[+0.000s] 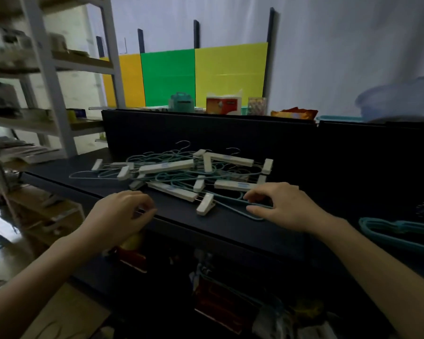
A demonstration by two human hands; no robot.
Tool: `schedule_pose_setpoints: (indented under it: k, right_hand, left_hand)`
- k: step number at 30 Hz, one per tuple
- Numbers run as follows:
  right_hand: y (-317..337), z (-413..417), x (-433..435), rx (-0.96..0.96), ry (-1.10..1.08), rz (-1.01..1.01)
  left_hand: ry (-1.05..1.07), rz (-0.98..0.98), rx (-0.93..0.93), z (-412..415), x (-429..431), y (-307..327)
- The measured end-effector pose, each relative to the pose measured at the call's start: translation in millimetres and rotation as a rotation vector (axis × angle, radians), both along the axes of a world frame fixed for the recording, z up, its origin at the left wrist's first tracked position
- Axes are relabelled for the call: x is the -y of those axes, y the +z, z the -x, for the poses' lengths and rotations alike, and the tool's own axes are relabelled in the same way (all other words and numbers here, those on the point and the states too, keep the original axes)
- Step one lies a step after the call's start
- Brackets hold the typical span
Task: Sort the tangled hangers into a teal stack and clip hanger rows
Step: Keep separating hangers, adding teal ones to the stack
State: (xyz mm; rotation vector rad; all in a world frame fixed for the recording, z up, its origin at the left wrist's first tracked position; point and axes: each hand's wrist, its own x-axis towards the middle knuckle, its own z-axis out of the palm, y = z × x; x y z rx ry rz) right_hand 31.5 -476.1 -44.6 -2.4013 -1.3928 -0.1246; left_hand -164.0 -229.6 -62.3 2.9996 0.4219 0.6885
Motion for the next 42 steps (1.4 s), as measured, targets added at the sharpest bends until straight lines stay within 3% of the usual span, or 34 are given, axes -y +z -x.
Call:
schedule_pose_setpoints:
  k: [7, 17, 26, 32, 42]
  right_hand:
    - [3.2, -2.5, -60.1, 0.025, -0.041, 0.007]
    - [23.5, -68.9, -111.9, -0.015, -0.159, -0.087]
    - [25.0, -129.3, -135.5, 0.097, -0.302, 0.028]
    - [16.6, -146.1, -136.9, 0.038, -0.377, 0.239]
    - [38.0, -125.0, -127.9, 0.222, -0.470, -0.058]
  left_hand:
    - [0.017, 0.033, 0.045, 4.7, -56.5, 2.3]
    - [-0.039, 0.003, 0.107, -52.3, -120.1, 1.8]
    - [-0.086, 0.012, -0.004, -125.9, -172.3, -7.4]
    - [-0.192, 0.016, -0.006, -139.3, -190.1, -2.9]
    - [-0.333, 0.145, 0.089, -151.8, -206.4, 12.0]
